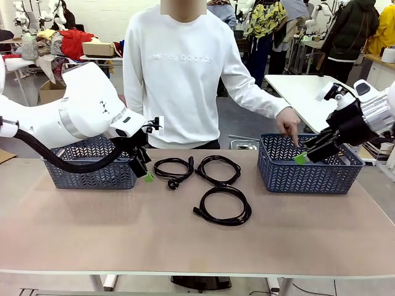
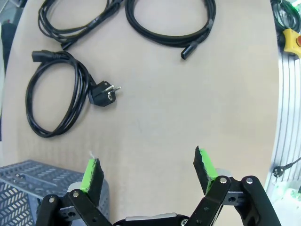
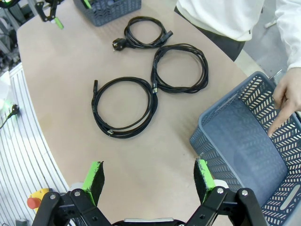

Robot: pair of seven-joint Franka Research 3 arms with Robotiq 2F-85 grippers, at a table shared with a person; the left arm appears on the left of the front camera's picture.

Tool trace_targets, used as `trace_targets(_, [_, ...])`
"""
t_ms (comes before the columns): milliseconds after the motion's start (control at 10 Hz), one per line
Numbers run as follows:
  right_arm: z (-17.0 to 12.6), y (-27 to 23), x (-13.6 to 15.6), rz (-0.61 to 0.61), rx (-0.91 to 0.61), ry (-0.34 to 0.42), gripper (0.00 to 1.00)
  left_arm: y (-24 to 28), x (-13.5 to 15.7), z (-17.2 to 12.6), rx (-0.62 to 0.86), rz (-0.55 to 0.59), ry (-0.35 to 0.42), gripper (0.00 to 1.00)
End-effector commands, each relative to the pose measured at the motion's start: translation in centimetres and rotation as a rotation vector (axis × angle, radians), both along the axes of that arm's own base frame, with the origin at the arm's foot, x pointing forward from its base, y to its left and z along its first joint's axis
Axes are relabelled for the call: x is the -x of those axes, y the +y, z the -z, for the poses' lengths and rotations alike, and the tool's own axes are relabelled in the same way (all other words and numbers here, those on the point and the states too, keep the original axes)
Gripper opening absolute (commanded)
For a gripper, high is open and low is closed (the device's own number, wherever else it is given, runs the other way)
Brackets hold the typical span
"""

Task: Organize the cables according to human instructions.
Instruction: Pick up a bundle of cables and place it in the basket indicated by the human.

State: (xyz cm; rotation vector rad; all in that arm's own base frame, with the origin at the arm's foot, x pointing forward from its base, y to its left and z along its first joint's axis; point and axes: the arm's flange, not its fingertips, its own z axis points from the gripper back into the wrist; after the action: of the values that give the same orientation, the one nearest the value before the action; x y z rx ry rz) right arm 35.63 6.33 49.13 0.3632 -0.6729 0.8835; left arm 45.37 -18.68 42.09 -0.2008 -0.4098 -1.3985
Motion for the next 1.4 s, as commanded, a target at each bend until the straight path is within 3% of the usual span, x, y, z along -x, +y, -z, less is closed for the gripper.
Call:
trace_targets(0, [0.1, -0.1, -0.2, -0.015, -0.014, -0.007, 1.00, 0.0, 0.0, 0.0, 0.001, -0.002, -0.005, 1.00])
trace_targets(800, [0.0, 0.0, 0.0, 0.000, 0.000, 0.000, 1.00, 0.0, 0.0, 0.0, 0.001, -0.002, -0.005, 1.00])
trace_targets(1300, [0.6, 6.8, -0.3, -0.105, 0.194, 0.051, 1.00, 0.0, 0.0, 0.0, 0.001, -0.002, -0.005, 1.00])
